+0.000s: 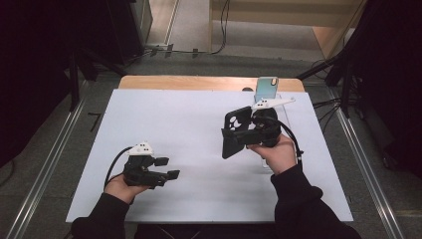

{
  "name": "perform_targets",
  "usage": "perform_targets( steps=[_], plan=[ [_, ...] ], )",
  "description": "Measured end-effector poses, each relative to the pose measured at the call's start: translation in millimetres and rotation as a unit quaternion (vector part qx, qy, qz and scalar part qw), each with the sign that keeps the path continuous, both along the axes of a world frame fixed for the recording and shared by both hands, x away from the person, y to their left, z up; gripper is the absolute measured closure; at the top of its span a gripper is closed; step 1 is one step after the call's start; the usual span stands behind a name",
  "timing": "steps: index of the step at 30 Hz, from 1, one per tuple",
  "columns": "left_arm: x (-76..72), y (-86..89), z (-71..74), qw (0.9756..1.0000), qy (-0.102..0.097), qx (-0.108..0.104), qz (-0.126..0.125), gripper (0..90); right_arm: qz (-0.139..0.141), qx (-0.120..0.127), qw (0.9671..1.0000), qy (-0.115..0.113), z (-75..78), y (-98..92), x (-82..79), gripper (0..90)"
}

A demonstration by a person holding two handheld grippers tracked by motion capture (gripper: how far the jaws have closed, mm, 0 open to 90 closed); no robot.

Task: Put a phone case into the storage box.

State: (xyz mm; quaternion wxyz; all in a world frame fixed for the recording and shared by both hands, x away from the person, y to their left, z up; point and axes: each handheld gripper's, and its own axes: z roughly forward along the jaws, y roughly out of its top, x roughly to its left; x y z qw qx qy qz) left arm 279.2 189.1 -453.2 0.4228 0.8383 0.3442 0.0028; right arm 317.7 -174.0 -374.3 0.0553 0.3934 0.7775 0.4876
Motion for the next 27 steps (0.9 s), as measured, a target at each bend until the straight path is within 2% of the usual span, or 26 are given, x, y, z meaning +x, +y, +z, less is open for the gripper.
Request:
perform_targets(
  steps=[8,15,23,27],
  plan=[
    [-4.4,5.0,-1.8,0.9999,0.000,0.004,0.010,31.3,-0.023,0.007,0.9997,-0.010,17.8,-23.2,6.9,16.0],
    [-9.4,10.1,-2.1,0.9998,0.000,0.005,0.020,31.3,-0.063,0.017,0.9978,-0.014,28.7,-50.8,14.4,16.0],
    [-12.5,14.1,-2.8,0.9996,0.000,0.003,0.029,31.3,-0.110,0.028,0.9933,-0.020,33.2,-83.0,21.9,16.2],
    [-12.4,15.4,-3.3,0.9995,0.001,0.001,0.032,31.3,-0.135,0.020,0.9904,-0.022,32.2,-93.8,24.9,16.2]
  ],
)
